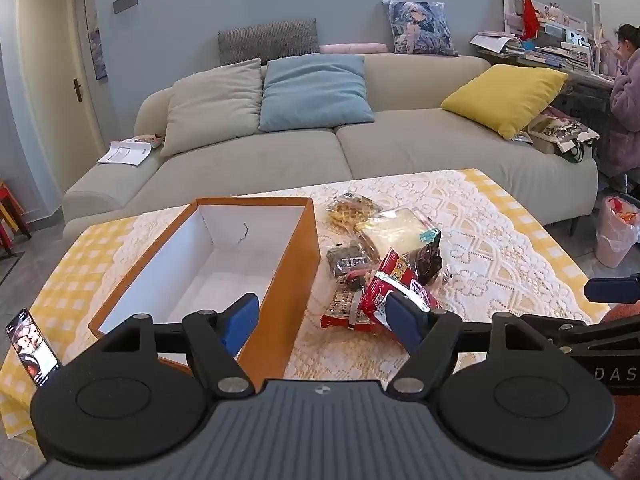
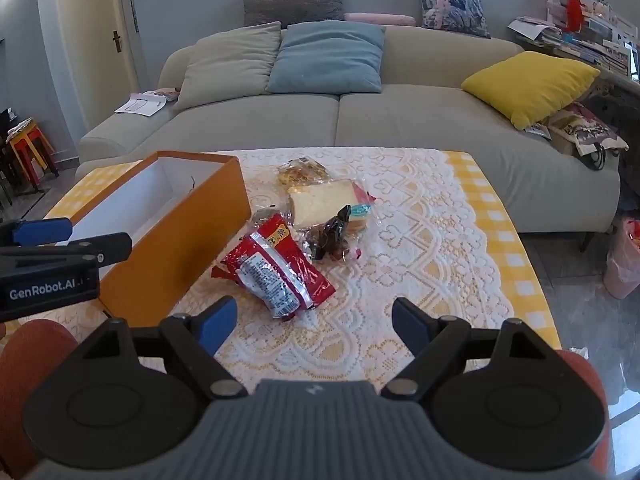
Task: Organize snacks
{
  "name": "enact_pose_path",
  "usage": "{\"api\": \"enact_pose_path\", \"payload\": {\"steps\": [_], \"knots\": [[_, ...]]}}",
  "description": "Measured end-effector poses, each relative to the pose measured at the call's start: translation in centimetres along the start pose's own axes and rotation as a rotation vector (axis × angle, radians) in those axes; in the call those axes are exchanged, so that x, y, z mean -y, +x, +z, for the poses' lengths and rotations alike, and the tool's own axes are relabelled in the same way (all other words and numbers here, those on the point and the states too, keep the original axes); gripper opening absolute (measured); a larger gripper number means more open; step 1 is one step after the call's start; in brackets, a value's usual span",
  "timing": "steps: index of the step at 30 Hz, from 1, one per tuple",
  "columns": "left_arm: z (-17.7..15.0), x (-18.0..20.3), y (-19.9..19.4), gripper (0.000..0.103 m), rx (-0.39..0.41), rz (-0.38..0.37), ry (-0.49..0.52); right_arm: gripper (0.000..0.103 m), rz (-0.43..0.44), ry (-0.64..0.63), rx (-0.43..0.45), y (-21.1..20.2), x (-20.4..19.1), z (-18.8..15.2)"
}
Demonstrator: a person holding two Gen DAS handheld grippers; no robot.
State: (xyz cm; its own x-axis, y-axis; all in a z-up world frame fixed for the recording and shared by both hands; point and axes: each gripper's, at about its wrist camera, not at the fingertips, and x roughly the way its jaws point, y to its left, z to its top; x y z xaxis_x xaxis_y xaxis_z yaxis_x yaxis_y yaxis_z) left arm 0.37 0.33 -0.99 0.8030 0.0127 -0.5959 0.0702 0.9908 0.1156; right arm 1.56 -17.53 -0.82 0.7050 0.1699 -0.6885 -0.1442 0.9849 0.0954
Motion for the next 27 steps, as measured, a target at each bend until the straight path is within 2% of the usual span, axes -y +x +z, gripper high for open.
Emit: {"api": "enact_pose_path", "payload": {"steps": [14, 27], "knots": [[-0.1, -0.2, 0.3, 0.085, -0.014, 0.012, -0.017, 0.083, 0.005, -0.042, 0.018, -0.1, -0.7, 0.2], [-0.2, -2.1, 0.7, 0.085, -0.055, 0.098, -0.106, 0.083, 0.016, -0.058, 0.019, 0.4, -1.4, 0.6]]}}
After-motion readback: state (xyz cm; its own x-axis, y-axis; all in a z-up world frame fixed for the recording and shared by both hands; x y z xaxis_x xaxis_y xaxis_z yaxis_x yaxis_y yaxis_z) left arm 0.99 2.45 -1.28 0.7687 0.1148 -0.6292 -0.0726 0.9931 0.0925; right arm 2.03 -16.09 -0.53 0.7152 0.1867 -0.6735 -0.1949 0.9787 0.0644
